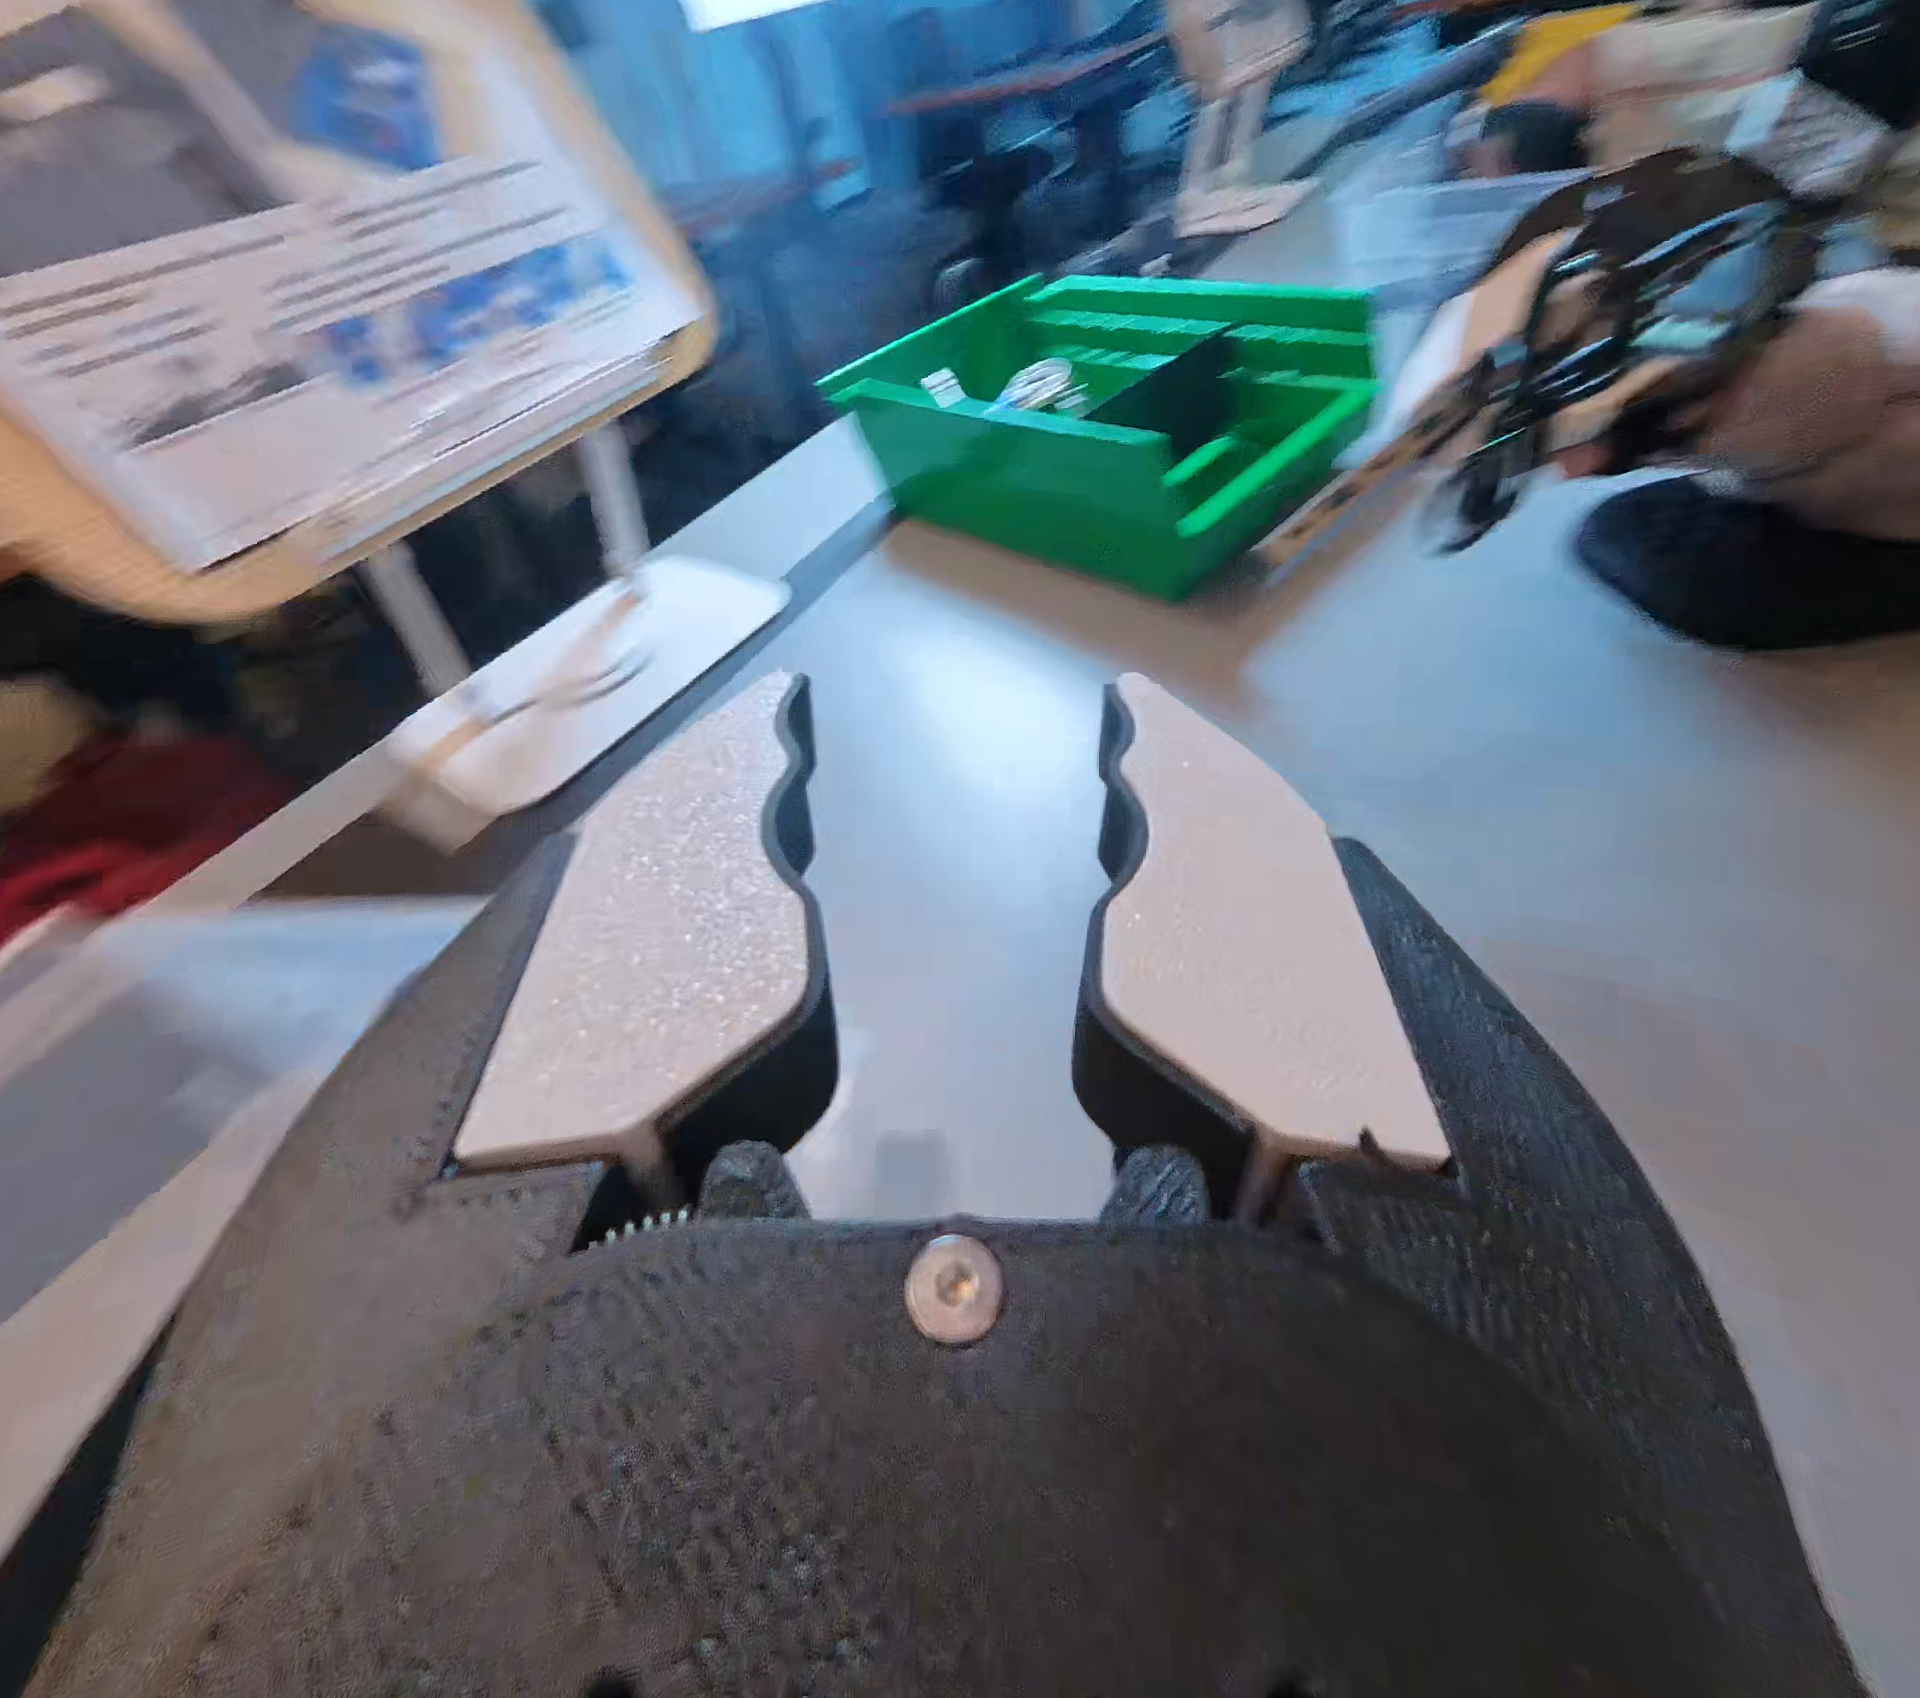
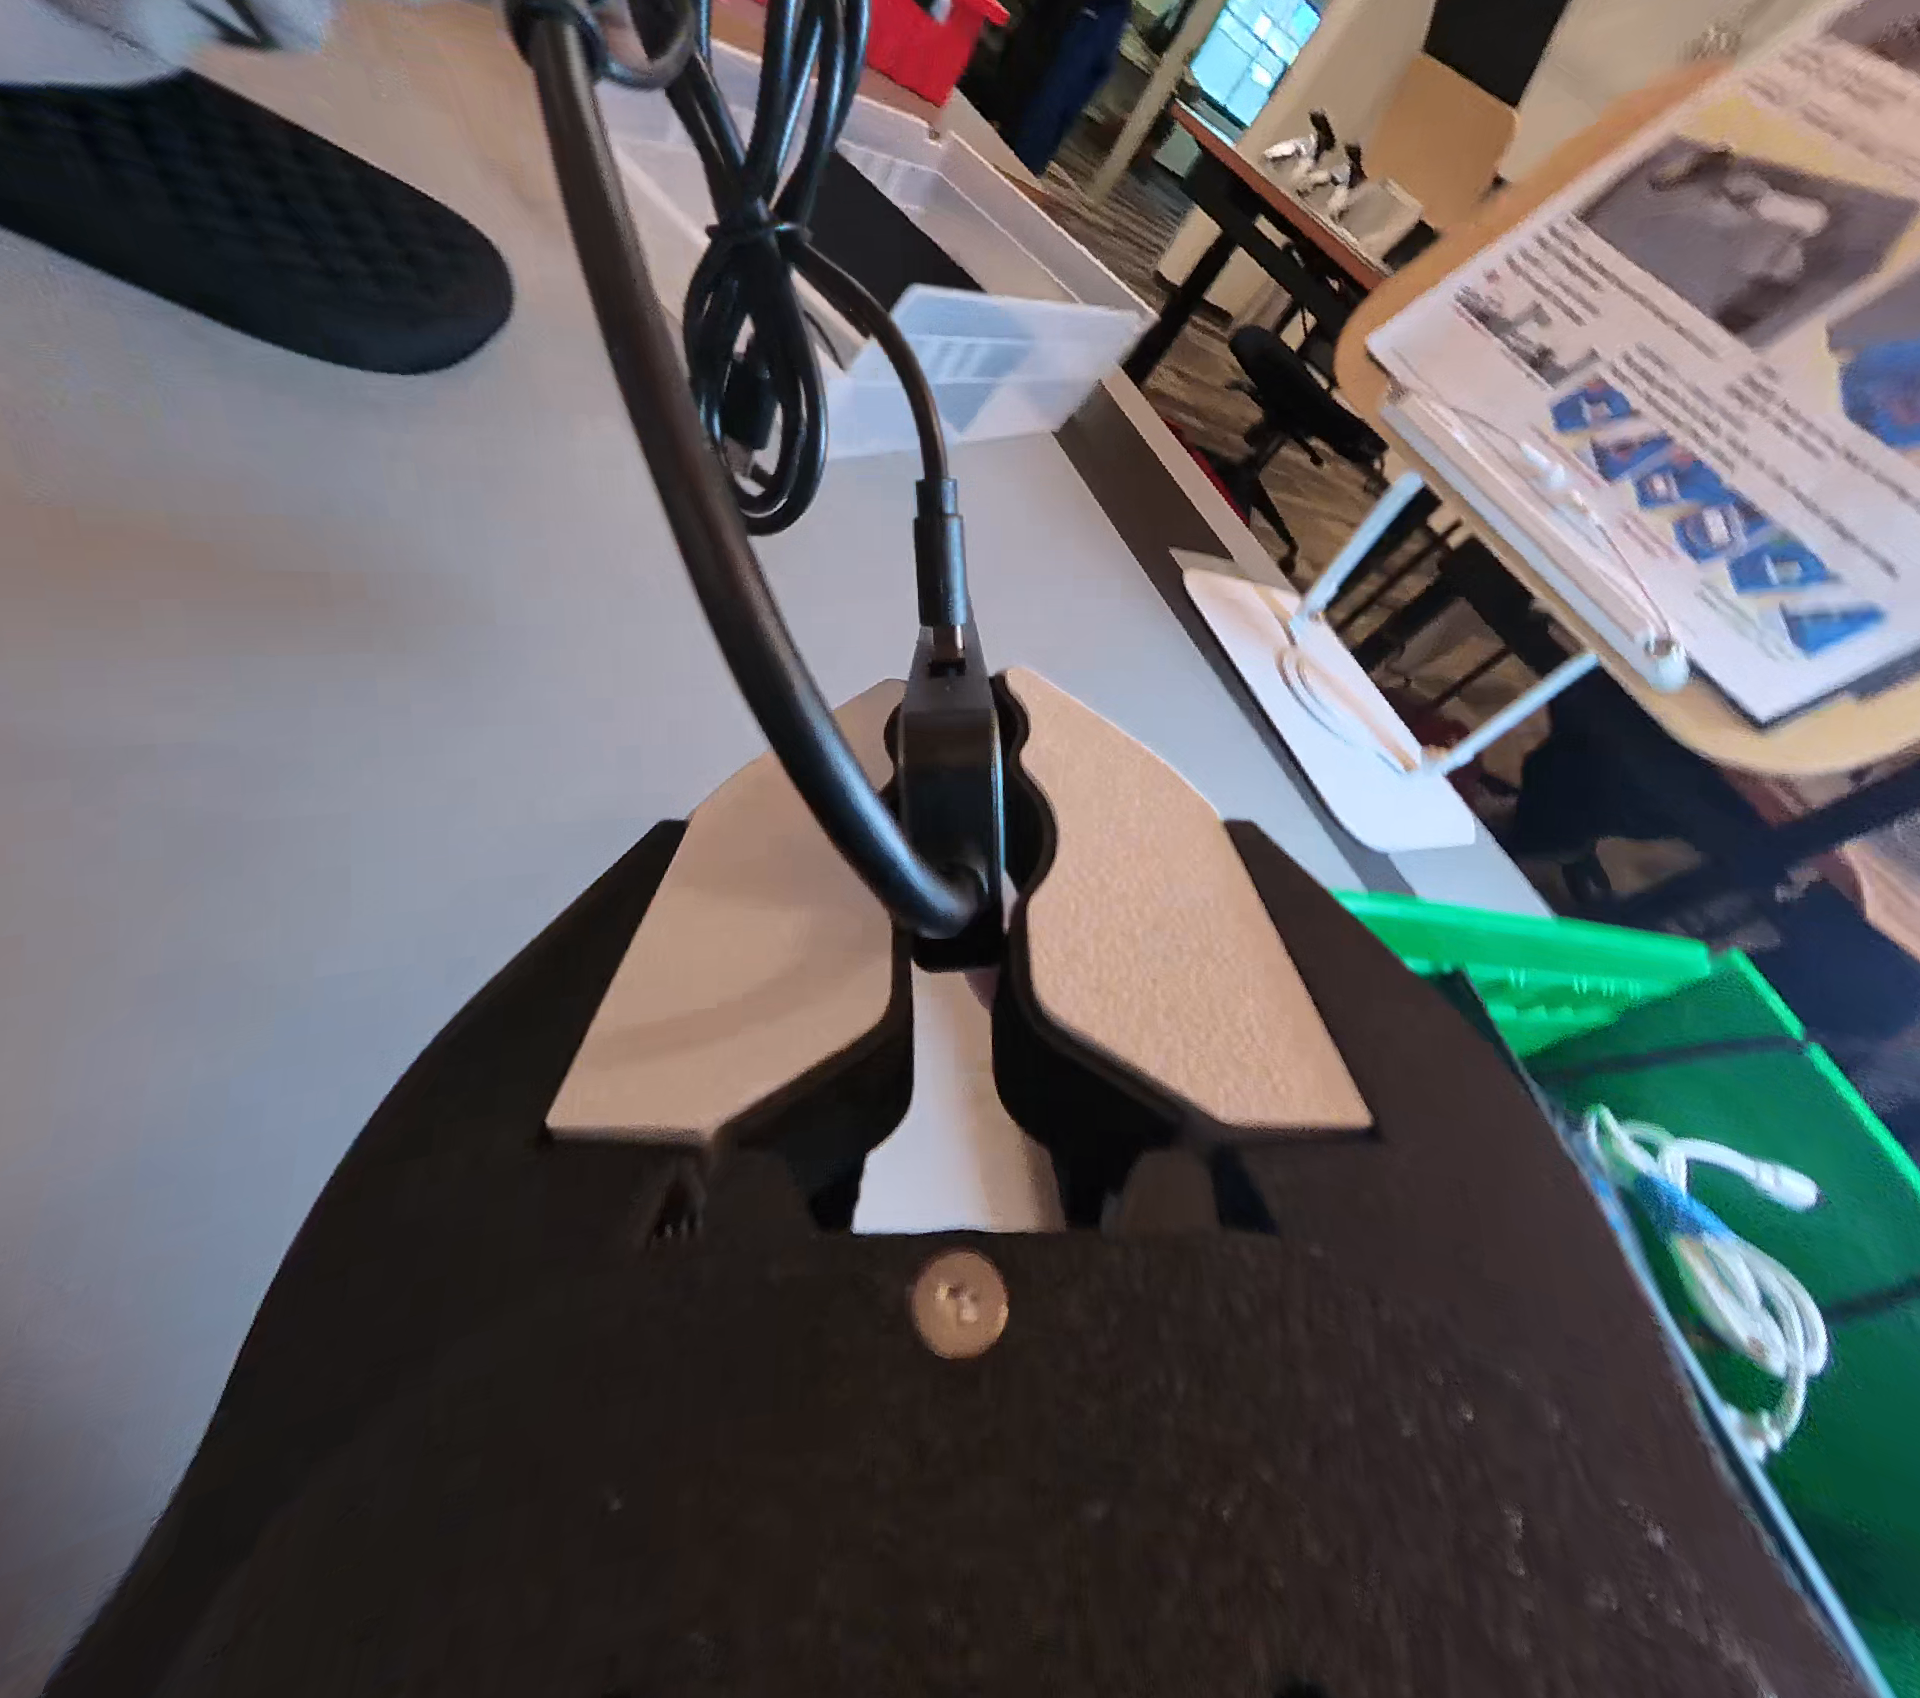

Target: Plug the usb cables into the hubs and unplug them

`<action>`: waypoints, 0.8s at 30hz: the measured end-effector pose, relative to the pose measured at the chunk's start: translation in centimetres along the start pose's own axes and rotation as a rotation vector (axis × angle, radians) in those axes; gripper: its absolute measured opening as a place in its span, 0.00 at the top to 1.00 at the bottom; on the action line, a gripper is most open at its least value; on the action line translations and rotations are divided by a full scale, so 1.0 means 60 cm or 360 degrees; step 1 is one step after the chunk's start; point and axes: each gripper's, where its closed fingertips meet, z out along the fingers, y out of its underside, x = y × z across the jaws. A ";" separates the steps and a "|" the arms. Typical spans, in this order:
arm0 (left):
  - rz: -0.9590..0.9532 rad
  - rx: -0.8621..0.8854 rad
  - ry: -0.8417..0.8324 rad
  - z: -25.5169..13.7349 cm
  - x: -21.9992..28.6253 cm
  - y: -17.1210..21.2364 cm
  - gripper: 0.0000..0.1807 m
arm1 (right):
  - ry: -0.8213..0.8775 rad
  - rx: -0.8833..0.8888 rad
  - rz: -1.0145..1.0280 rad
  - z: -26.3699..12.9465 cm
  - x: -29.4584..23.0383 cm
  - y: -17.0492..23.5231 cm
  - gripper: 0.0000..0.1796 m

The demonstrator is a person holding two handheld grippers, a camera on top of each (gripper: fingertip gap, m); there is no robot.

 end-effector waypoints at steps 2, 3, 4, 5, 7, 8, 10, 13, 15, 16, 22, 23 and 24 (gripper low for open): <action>-0.0006 -0.0173 -0.0237 -0.045 -0.074 0.025 0.81 | 0.0029 -0.0025 0.0084 -0.009 0.013 0.017 0.94; 0.0015 -0.0298 -0.0315 -0.065 -0.105 0.043 0.84 | 0.0038 -0.0038 0.0110 -0.011 0.017 0.024 0.94; 0.0045 -0.0447 -0.0353 -0.083 -0.128 0.065 0.89 | 0.0041 -0.0056 0.0127 -0.011 0.019 0.031 0.94; 0.0076 -0.0616 -0.0364 -0.097 -0.146 0.090 0.89 | 0.0044 -0.0068 0.0138 -0.010 0.020 0.035 0.93; 0.0153 -0.0969 -0.0330 -0.118 -0.170 0.143 0.91 | 0.0036 -0.0077 0.0151 -0.006 0.019 0.038 0.92; 0.0209 -0.1141 -0.0313 -0.125 -0.181 0.168 0.92 | 0.0029 -0.0084 0.0151 -0.003 0.017 0.038 0.92; 0.0366 -0.1431 -0.0258 -0.130 -0.200 0.211 0.91 | 0.0014 -0.0091 0.0147 0.002 0.013 0.038 0.92; 0.0447 -0.1710 -0.0040 -0.114 -0.199 0.268 0.85 | -0.0106 -0.0012 0.0255 0.004 -0.007 0.026 0.94; 0.0525 -0.1817 0.0042 -0.094 -0.205 0.296 0.84 | -0.0104 -0.0030 0.0213 0.005 -0.012 0.029 0.94; 0.0563 -0.1859 0.0071 -0.084 -0.210 0.307 0.84 | -0.0084 -0.0035 0.0176 0.003 -0.011 0.031 0.94; 0.0536 -0.1997 0.0268 -0.052 -0.221 0.356 0.84 | -0.0097 0.0049 0.0168 -0.007 -0.008 0.018 0.94; 0.0530 -0.1985 0.0283 -0.047 -0.223 0.358 0.85 | -0.0103 0.0061 0.0174 -0.008 -0.008 0.016 0.94; 0.0511 -0.1973 0.0300 -0.044 -0.224 0.359 0.86 | -0.0107 0.0066 0.0179 -0.009 -0.008 0.015 0.94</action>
